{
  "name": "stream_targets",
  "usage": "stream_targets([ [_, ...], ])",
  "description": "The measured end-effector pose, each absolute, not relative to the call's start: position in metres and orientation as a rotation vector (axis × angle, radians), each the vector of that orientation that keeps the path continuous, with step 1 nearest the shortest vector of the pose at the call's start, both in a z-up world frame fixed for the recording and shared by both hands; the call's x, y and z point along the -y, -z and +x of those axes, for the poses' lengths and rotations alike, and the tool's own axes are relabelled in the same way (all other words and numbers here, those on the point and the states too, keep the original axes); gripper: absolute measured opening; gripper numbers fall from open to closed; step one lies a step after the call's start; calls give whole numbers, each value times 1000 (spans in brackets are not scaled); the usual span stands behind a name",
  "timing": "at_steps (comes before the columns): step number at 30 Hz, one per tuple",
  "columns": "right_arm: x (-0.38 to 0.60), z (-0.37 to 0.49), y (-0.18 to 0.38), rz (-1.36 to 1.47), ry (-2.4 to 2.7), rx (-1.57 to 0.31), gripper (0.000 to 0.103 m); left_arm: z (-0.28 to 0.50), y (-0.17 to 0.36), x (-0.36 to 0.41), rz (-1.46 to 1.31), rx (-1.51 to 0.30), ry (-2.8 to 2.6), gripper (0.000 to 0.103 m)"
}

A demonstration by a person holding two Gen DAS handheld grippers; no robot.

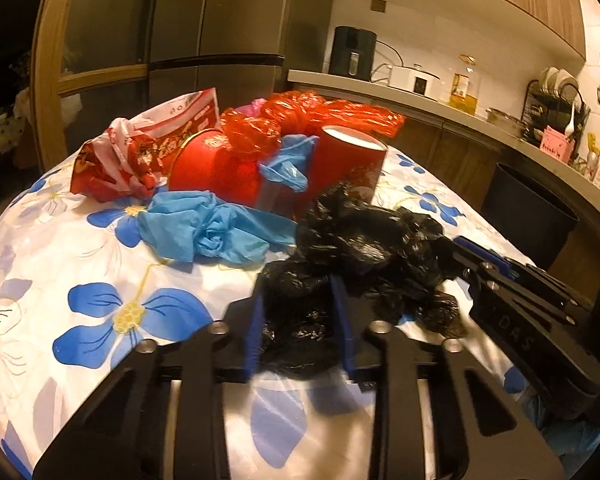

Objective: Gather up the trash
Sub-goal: 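Grasp the black plastic bags with both grippers from the table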

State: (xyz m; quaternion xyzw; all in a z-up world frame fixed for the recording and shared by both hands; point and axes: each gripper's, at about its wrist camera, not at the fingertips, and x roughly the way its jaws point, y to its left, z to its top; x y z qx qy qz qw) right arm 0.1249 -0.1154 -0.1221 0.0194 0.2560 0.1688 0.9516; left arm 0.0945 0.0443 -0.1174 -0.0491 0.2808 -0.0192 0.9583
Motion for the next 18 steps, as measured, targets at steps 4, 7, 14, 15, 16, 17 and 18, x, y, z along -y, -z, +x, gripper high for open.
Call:
stream_targets([
  [4,118,124,121,46,-349,-523,4,91,118,-39,-74,-568,40,10],
  [7,122,120,116,51,-348,-512,2,90,116,-38,-80,-566,33,5],
  [14,137,106,96,58,-334,-460,1,75,98,-41,-110,-516,17,4],
  [15,140,104,93,59,-330,-454,1,73,96,-41,-112,-510,15,4],
  [16,142,103,91,61,-328,-450,1,72,94,-41,-114,-504,14,4],
  [17,144,102,88,64,-327,-445,1,70,91,-41,-117,-497,12,4],
  [18,146,100,85,66,-320,-437,1,68,89,-41,-119,-492,9,4],
])
